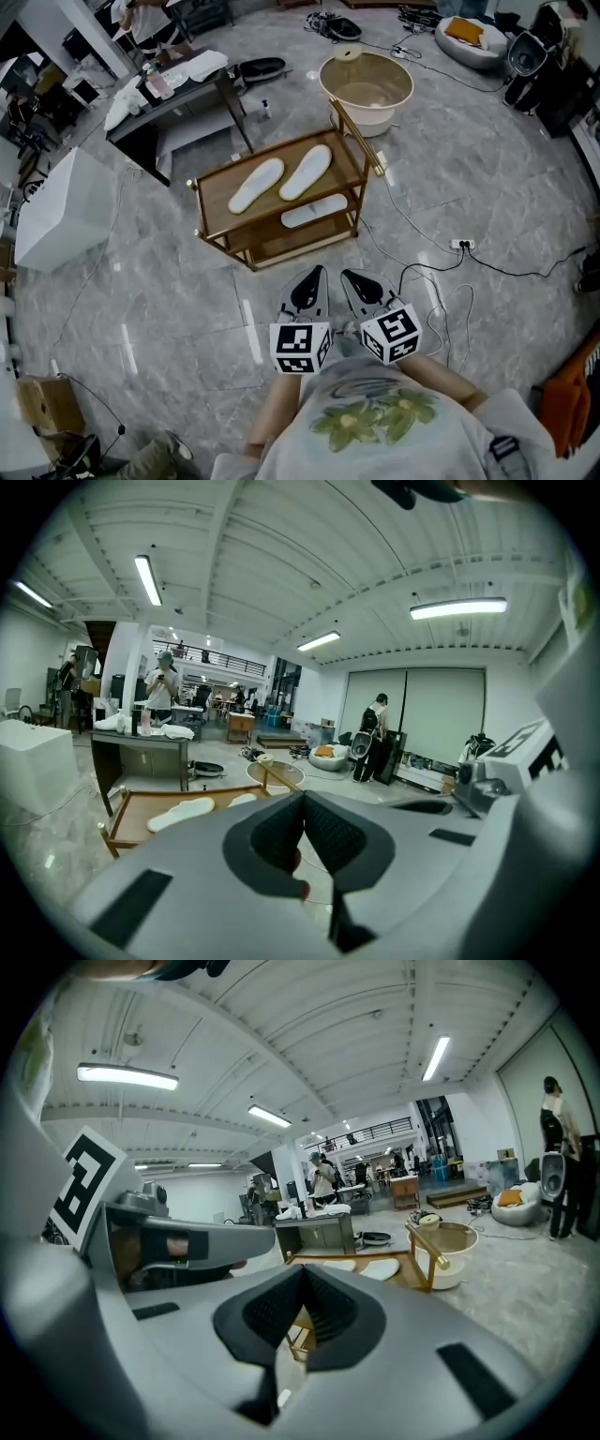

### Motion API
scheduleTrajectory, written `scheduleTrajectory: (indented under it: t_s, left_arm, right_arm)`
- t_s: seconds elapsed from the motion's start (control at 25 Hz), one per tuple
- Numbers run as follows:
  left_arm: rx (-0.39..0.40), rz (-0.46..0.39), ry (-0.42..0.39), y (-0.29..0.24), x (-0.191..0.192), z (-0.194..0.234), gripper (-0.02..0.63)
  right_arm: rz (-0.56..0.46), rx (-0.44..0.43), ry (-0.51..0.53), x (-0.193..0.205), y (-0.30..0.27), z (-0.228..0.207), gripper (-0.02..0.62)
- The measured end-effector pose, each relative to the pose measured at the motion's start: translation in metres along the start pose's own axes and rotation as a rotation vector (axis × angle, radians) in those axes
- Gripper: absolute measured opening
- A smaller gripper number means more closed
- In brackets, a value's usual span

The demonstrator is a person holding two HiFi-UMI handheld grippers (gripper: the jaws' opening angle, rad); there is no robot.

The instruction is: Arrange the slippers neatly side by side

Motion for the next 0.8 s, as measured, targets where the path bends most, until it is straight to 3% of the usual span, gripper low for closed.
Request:
scheduleTrajectory:
  t_s: [0.8]
  left_arm:
    - [0.112,0.060,-0.043,-0.102,-0.054,0.156,0.015]
  right_arm:
    - [0.000,0.144,-0.077,-0.059,-0.182,-0.032,0.006]
Point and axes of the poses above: the fingertips, and each gripper's own axes: y backward along the fingers, z to its left, x out of its underside, the point moved 2 cm from there along y, backward along the fingers, and after that the axes turned 1 degree about z, right-handed, at the moved point
